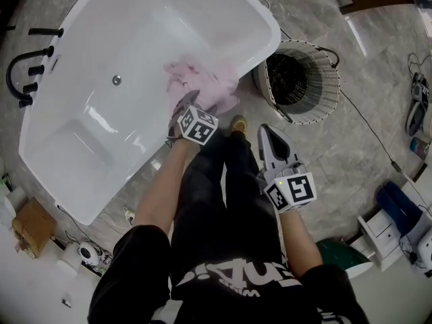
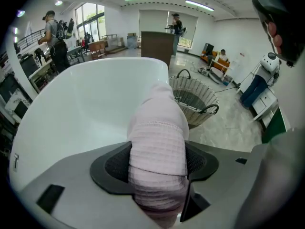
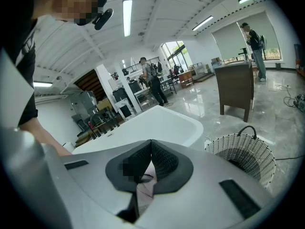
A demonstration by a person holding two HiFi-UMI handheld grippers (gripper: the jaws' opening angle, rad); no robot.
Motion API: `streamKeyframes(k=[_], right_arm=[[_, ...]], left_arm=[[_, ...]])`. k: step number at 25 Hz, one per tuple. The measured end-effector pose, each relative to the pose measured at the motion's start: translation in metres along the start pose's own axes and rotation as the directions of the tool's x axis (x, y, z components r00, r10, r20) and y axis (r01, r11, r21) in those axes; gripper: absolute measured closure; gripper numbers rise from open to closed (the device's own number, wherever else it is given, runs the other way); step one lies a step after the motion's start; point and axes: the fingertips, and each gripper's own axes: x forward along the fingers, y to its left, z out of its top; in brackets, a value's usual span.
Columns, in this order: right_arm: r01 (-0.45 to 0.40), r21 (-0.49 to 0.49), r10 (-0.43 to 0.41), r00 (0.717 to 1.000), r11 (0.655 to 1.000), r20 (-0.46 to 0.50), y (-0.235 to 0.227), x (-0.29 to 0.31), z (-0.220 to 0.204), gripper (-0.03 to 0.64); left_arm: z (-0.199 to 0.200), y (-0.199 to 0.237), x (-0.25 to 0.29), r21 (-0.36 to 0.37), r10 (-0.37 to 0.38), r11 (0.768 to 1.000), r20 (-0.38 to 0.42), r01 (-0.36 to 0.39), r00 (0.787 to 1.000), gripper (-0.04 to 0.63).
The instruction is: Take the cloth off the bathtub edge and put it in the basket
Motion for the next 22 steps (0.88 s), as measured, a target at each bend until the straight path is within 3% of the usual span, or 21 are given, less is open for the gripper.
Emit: streamKeyframes(k=[8, 11, 17, 22], right_arm=[[-0.009, -0.017, 0.009, 1.0, 1.0, 0.011, 0.003, -0.006, 0.015, 0.607], [-0.007, -0.023, 0.007, 1.0, 1.0, 0.014, 0.002, -0.008, 0.02, 0.607], [-0.004, -0.035, 0.004, 1.0, 0.999, 0.013, 0.002, -0.012, 0.03, 0.607], [-0.003, -0.05, 0.003, 1.0, 0.999, 0.018, -0.002, -0.021, 0.04, 0.607]], left_arm=[[0.008, -0.002, -0.029, -0.028, 0.0, 1.0, -0.007, 0.0, 1.0, 0.365], [0.013, -0.003, -0.041, -0.053, 0.004, 0.999, 0.007, -0.004, 1.0, 0.462], [0.016, -0.002, -0.051, -0.094, -0.021, 0.995, -0.009, 0.021, 1.0, 0.491], [0.028, -0.012, -0.084, -0.145, -0.043, 0.988, 0.05, 0.049, 0.998, 0.505]])
